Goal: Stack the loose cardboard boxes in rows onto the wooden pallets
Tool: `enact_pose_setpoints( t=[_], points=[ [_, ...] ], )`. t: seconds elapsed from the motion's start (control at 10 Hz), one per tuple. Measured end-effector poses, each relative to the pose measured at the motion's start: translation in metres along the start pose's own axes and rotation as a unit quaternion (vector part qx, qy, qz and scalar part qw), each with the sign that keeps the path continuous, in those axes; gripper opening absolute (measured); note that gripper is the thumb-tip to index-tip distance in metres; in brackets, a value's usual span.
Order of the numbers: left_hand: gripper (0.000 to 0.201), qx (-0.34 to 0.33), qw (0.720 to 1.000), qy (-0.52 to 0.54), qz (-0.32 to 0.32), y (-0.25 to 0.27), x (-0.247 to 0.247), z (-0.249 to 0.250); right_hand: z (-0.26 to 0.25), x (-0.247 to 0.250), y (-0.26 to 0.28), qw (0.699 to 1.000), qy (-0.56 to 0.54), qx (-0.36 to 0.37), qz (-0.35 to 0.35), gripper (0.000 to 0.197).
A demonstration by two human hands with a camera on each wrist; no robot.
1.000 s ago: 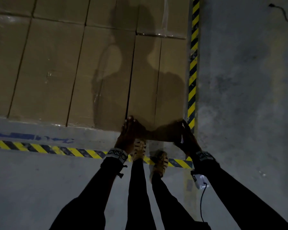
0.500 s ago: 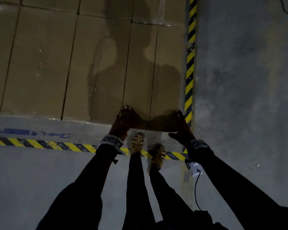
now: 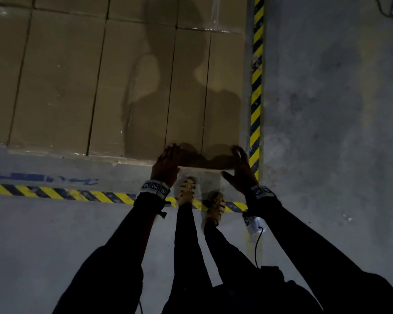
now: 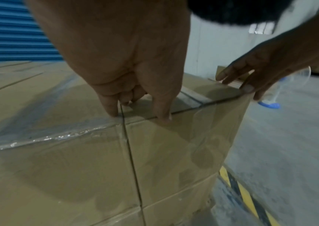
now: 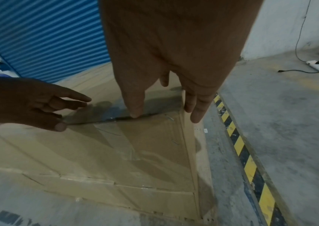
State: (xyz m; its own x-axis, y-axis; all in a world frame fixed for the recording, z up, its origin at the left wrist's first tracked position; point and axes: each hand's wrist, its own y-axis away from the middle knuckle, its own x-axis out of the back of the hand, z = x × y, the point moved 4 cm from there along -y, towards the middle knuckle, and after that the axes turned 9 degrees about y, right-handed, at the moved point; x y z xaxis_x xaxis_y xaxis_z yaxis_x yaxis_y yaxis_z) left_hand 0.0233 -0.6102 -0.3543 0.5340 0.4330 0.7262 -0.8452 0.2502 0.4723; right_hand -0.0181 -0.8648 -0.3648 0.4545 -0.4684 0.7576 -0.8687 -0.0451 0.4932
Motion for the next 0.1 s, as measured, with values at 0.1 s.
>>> enact_pose_setpoints(
  t=[0.1],
  points=[
    [0.078,0.022,0.999,0.025,0.003,0.0265,0.0086,0.0163,-0.0097,0.0033,0.0138,1.0,-0.004,-0.019,0.01,0.084]
  ],
)
